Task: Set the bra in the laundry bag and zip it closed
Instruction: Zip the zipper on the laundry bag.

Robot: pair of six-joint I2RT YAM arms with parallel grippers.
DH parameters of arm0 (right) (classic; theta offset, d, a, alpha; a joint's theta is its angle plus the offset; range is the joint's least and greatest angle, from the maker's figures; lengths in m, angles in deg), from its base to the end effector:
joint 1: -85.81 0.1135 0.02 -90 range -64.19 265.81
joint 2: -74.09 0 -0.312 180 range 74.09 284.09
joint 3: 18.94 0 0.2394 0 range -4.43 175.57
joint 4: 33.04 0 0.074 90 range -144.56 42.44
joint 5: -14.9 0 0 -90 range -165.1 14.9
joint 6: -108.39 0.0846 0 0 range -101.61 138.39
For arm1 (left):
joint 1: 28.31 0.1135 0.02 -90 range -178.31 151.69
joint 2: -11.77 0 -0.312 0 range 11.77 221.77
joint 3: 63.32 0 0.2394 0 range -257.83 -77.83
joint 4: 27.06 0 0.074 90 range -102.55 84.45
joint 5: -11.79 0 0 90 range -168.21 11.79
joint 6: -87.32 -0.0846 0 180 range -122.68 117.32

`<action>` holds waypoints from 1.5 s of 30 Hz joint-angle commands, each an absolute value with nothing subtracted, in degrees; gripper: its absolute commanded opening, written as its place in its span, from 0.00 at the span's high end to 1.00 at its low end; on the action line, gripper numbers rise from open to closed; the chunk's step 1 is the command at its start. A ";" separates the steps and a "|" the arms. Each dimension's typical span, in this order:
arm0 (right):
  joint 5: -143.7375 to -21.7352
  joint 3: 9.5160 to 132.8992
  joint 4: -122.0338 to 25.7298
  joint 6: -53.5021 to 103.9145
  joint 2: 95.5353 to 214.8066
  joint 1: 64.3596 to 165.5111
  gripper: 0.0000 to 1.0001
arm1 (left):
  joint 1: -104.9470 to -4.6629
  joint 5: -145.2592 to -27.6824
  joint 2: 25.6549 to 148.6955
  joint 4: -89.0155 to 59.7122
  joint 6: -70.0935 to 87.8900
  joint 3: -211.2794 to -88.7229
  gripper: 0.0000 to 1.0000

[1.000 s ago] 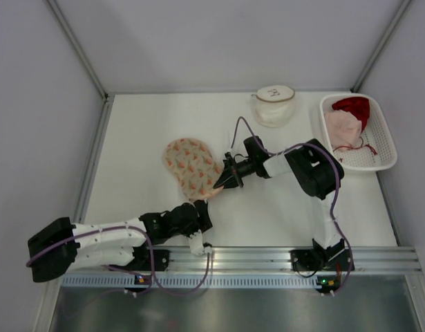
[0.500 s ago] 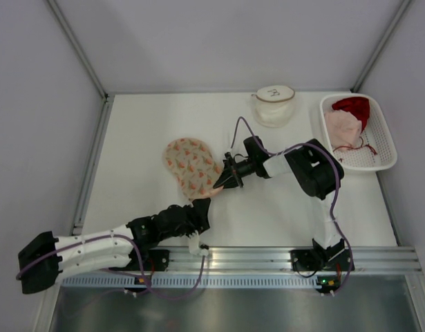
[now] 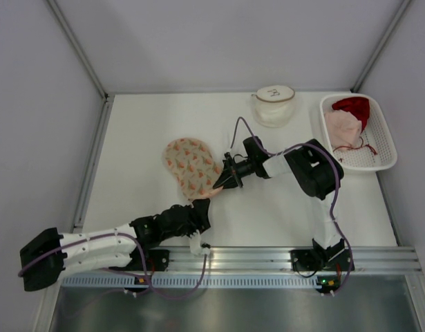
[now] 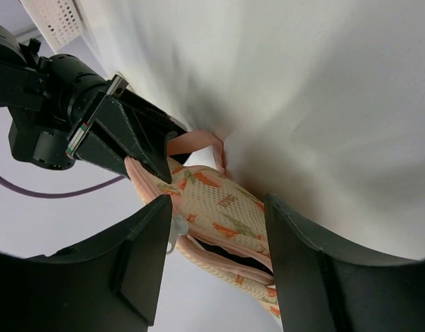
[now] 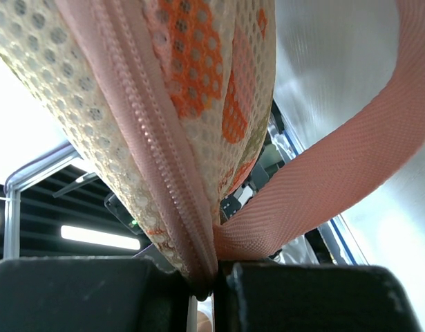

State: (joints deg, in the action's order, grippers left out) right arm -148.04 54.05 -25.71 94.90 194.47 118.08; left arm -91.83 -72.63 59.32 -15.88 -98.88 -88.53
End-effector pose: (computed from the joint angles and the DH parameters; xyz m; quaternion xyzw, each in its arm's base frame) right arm 0.3081 0.2902 0.1429 -0.0420 -0.7698 -0.5897 0.2404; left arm 0.0799 -0.1420 0.1654 0.8621 0.1776 0.1741 0.4415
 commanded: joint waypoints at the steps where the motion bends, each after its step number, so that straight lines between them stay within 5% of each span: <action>1: -147.87 54.63 -26.72 93.98 192.65 119.38 1.00 | -91.59 -72.66 58.45 -19.58 -96.03 -90.13 0.38; 18: -147.69 56.31 -26.82 94.15 193.01 119.73 1.00 | -91.50 -77.86 47.27 -6.31 -93.21 -91.63 0.36; 29: -147.78 55.08 -27.78 91.69 192.13 120.09 1.00 | -91.50 -77.15 49.48 -8.77 -88.47 -93.91 0.51; 33: -147.25 55.34 -27.61 91.34 191.86 120.09 1.00 | -91.50 -77.94 49.21 -6.85 -80.68 -98.82 0.67; 37: -146.73 54.73 -24.45 93.35 191.95 120.09 1.00 | -91.50 -83.21 50.00 5.09 -69.41 -108.66 0.65; 45: -146.81 53.41 -16.62 99.25 191.69 120.09 1.00 | -91.50 -84.62 50.62 8.10 -59.39 -109.91 0.67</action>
State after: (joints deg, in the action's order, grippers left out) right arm -146.73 53.66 -21.45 97.31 194.47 119.09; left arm -91.61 -82.09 49.94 4.27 -66.38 -108.36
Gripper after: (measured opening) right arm 0.040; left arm 0.334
